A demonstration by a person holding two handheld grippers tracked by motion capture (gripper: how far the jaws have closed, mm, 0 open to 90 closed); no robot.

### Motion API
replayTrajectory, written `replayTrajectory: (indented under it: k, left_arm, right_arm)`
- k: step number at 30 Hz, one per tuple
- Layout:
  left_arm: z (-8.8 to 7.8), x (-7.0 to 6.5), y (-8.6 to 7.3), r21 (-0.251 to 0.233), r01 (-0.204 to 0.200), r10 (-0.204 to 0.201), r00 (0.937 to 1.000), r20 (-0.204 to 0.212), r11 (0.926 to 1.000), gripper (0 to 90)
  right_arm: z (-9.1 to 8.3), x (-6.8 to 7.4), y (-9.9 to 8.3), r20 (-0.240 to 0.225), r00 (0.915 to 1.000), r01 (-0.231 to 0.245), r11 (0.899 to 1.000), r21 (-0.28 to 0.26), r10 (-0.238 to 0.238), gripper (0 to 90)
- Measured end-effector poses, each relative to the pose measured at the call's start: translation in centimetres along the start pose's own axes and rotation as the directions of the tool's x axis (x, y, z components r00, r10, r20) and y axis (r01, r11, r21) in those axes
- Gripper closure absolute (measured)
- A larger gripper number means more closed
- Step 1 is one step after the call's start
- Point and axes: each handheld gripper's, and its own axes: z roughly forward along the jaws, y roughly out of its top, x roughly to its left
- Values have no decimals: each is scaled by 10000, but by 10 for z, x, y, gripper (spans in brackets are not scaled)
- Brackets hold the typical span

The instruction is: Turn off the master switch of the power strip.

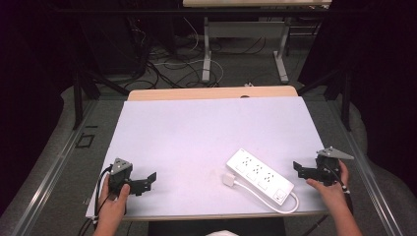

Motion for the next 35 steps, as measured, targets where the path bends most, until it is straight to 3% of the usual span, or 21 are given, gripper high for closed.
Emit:
replayTrajectory:
  k: [13,35]
  left_arm:
    - [0,1,0,35,-42,42,10000,-11,10000,6]
    - [1,1,0,9,-18,18,10000,0,10000,6]
  right_arm:
    - [2,-1,-7,4,9999,-147,9995,271,147,0]
    - [-1,-3,-9,-26,9998,-171,9997,168,172,0]
